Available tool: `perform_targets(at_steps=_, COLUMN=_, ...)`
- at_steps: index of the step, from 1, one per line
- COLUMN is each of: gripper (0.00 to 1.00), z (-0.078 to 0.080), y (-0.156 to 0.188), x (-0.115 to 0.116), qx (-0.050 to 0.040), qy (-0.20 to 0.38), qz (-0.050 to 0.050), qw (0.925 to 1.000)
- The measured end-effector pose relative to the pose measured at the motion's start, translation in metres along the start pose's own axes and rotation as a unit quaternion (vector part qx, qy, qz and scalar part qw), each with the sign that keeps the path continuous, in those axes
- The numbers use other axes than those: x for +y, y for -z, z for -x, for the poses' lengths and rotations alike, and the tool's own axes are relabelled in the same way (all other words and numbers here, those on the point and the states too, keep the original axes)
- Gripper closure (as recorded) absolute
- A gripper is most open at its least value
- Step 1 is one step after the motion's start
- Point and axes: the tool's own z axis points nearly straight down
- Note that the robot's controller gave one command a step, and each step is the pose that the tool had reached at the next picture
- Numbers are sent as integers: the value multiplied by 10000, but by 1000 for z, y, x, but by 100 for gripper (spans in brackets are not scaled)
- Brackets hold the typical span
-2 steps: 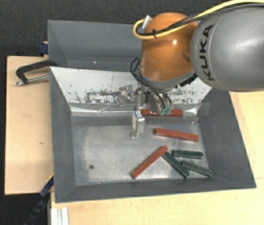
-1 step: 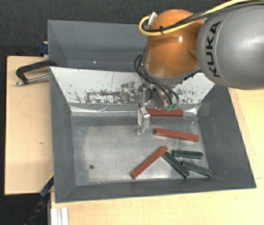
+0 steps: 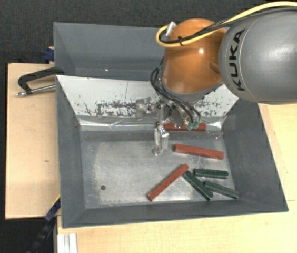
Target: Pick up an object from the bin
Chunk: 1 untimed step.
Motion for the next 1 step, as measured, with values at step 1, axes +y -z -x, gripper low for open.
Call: perform_targets(at_steps=1, gripper=0, z=-32, y=-47, x=20, qx=85, qy=-50, qz=1, qw=10000)
